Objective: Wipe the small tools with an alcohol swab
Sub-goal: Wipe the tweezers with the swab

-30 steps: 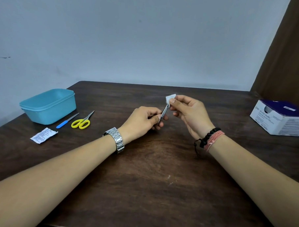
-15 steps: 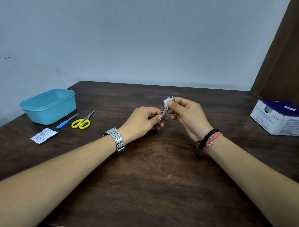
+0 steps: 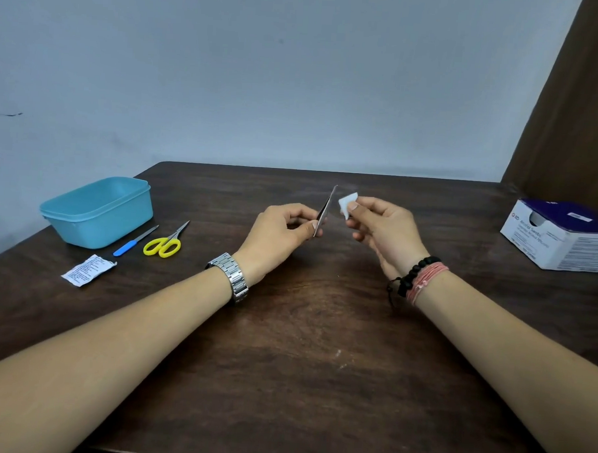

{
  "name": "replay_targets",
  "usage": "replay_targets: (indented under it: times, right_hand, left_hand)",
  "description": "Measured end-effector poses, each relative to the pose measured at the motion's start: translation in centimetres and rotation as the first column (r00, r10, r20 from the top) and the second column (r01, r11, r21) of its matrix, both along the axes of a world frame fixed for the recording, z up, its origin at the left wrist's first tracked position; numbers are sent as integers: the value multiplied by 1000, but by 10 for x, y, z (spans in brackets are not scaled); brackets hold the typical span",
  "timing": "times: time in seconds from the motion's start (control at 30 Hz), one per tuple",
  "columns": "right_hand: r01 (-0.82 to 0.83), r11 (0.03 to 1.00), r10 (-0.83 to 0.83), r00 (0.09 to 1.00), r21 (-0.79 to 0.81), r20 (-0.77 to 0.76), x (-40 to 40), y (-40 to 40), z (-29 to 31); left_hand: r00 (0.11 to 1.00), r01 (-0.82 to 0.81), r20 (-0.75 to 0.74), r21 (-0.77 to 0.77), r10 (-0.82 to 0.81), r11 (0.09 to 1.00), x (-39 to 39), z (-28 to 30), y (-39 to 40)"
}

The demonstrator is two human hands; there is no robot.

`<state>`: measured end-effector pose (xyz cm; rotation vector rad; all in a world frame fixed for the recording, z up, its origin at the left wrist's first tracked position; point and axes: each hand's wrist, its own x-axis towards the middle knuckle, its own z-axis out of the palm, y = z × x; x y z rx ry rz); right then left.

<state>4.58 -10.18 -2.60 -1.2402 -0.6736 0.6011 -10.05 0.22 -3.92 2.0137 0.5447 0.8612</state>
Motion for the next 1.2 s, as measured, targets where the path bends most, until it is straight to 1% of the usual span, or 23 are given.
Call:
replay_targets:
  times: [0.07,0.13,0.27,0.43,0.5,0.6,0.63,0.7,0.8,0.87,0.93,1.03,1.2]
  right_hand:
    - [-34,998,35,999,-48,22,-4,1,-3]
    - [-68,995,72,996,-75,51,-8,2,-4]
    - [-109,991,116,989,-83,96,-14,1,-3]
    - [-114,990,125,983,-85,134,-18,-1,0]
    - [-107,989,120,982,-98,147,-20,-2,1]
    - [-79,990,98,982,-117,164,-18,-2,2]
    - [-72,990,93,980,-121,174,-17,-3,3]
    - [-80,989,103,976,-122,193,-16,-3,3]
    - [-132,980,165,955,-147,247,-16,-2,1]
    - [-170,971,214,931,-165,297,-18,-1,-1]
    - [-204,963,254,907,-178,336,-20,0,-1]
    - [-234,952,295,875,-198,383,-20,0,-2]
    - [-257,946,318,851,-197,418,-16,1,-4]
  left_hand:
    - [999,-29,23,-28,30,999,0,0,0]
    - [998,-58,27,-1,58,998,1,2,-1]
    - [993,-120,10,207,120,971,0,6,-7]
    - [978,-183,-18,421,210,888,2,7,-14]
    - [972,-191,-31,477,233,858,2,8,-16]
    - [977,-156,-51,488,206,859,0,11,-18]
    - [983,-140,-41,464,179,875,-1,12,-18]
    - [992,-120,9,362,126,924,-2,15,-16]
    - [994,-99,68,189,88,977,-4,18,-10]
    - [996,-47,78,75,41,996,-4,16,-4]
    - [996,24,90,-27,-22,999,-5,16,-3]
    - [986,120,132,-126,-103,985,-6,17,-5]
    - [962,197,246,-312,-121,929,-7,18,-2]
